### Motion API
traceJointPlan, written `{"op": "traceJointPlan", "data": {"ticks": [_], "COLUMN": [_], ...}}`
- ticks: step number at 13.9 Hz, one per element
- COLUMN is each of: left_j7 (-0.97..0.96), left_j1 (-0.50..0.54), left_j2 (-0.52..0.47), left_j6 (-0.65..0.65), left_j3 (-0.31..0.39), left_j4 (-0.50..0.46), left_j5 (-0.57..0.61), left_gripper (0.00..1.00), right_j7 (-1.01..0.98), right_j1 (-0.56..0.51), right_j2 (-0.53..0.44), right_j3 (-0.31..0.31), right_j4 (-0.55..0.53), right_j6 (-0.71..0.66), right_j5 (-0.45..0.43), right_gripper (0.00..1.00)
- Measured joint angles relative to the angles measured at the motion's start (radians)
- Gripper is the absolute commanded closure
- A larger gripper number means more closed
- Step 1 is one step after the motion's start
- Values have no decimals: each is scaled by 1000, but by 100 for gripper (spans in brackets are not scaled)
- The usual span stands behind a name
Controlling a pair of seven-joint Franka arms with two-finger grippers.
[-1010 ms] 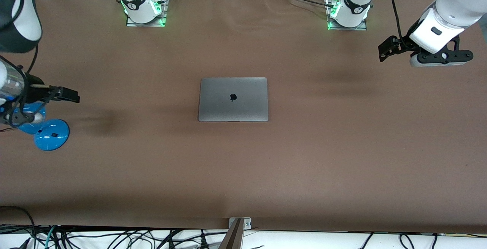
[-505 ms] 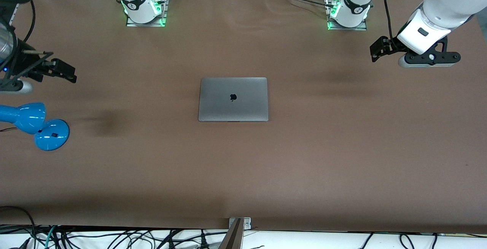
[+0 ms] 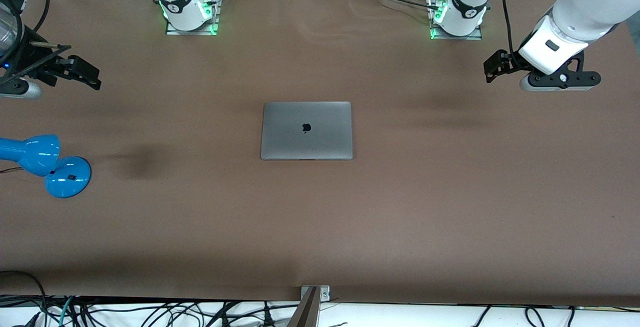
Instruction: Close laptop with both arms from behind
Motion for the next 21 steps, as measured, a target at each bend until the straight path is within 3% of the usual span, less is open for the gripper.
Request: {"op": "traceJointPlan", "data": {"ticks": [4,21], "left_j7": [1,1], "left_j1": [0,0], "left_j2": [2,10], "left_j6": [0,-4], "left_j3": [0,-2], "left_j4": [0,0], "left_j5": [0,0], "left_gripper": [0,0], "right_j7": [2,22], "right_j1": [0,2], "right_j2": [3,1], "right_j3": [-5,-6], "right_j4": [-37,-42], "right_j6": [105,96], "right_j5": [9,11], "right_gripper": [0,0]}}
